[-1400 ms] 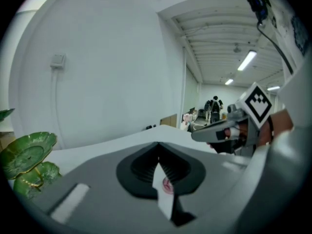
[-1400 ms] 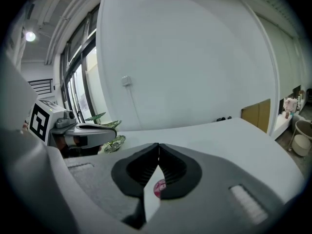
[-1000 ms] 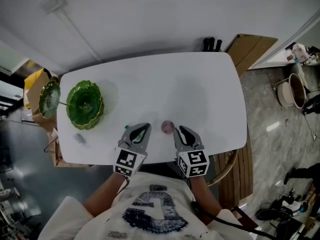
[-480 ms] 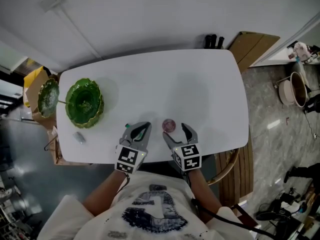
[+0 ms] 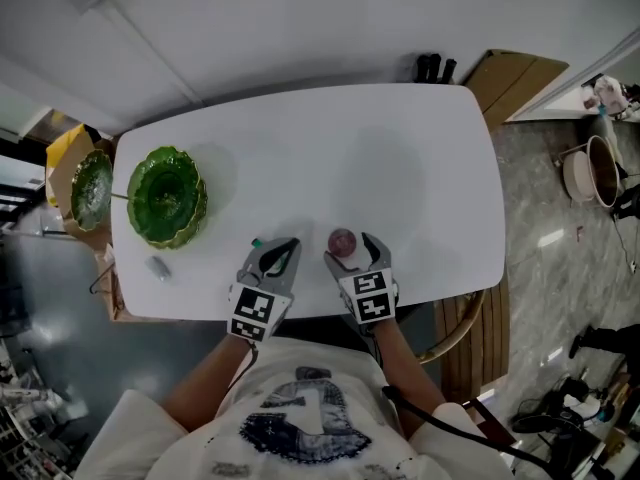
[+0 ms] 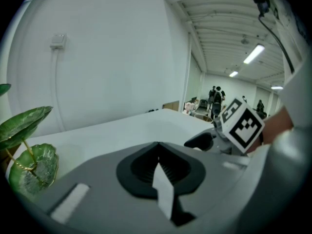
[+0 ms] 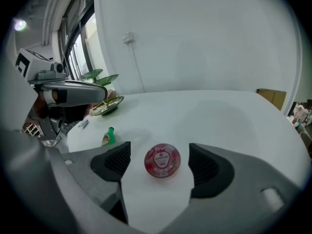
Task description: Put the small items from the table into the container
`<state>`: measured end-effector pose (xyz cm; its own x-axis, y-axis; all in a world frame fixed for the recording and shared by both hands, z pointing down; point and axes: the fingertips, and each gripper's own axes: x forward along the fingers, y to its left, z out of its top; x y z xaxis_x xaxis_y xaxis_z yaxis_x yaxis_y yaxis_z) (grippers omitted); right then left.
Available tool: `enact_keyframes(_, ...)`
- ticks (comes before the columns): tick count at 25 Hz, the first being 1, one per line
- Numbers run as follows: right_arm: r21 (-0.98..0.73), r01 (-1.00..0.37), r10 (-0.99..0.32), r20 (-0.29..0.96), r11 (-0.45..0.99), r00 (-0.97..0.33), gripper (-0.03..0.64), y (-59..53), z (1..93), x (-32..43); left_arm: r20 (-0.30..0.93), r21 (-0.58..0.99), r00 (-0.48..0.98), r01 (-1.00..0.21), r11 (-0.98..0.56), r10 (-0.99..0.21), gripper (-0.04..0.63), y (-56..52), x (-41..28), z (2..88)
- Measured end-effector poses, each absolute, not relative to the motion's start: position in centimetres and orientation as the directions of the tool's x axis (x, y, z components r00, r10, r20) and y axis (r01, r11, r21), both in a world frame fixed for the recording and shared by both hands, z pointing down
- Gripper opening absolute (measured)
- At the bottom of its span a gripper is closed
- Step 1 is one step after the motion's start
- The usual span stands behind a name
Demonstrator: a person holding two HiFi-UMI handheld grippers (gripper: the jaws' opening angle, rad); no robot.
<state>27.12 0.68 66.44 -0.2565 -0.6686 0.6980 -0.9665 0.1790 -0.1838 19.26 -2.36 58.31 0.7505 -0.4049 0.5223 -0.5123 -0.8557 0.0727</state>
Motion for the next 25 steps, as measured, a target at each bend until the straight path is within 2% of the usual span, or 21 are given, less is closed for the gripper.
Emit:
enact_keyframes(14,-0.180,-0.958,-0.564,0.778,0.222,-0.277,0.368,-0.2,70.5,25.9,0.532,0.076,0.737,-0.532,-0.843,-0.418,-0.011,-3.4,18.8,58.8)
enact_keyframes(21,-0.119,-0.958,-0.530,0.812,0.262,-0.246,0.364,-0.4,71.4,26.1,0.528,0.064,0.720,-0.563,-0.824,-0.450,-0.011,-4.0,17.8,57.9)
enact_keyframes(22,-0.110,-0.958,-0.531,0.813,0.263,-0.239,0.331,-0.4,71.4,26.2,0.527,0.063,0.718,-0.566,-0.822,-0.454,-0.011,-3.9,17.6,57.6)
enact_keyframes(25,-0.099,-0.959,-0.540,0.809,0.264,-0.232,0.321,-0.6,71.4,26.3,0.521,0.055,0.714,-0.576,-0.816,-0.469,-0.011,-4.0,17.1,56.9)
